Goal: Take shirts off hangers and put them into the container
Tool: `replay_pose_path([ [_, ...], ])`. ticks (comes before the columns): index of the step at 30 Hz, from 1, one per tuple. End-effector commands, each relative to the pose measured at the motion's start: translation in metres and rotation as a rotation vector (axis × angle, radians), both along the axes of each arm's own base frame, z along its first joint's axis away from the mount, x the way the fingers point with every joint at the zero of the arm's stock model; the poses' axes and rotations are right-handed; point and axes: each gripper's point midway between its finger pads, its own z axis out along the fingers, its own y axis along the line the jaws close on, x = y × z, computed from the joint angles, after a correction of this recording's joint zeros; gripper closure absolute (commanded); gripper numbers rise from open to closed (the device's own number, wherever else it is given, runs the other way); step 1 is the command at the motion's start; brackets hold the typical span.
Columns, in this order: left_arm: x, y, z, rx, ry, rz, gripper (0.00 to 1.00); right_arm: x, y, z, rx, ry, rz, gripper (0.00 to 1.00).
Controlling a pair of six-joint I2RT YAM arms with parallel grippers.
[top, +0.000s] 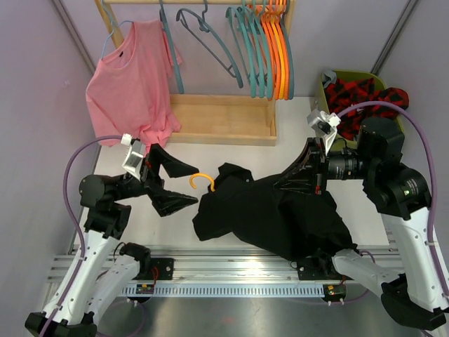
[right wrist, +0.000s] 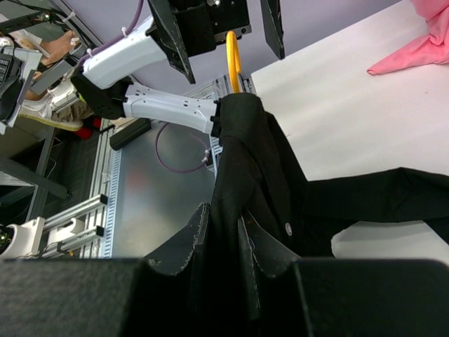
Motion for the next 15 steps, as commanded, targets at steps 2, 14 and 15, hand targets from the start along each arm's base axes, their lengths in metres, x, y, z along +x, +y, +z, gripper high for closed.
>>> replay_pose_path([
  [2,0.001,-0.005,0.012,-0.032,-0.06,-0.013,0.01,0.002,0.009,0.014,0.062,-0.028,0.058,1.0],
  [14,0.005,-0.016,0.022,-0.061,-0.069,-0.028,0.01,0.015,0.032,0.003,0.037,-0.01,0.066,1.0],
  [15,0.005,-0.016,0.022,-0.063,-0.068,-0.028,0.02,0.015,0.032,0.003,0.037,-0.012,0.063,1.0],
])
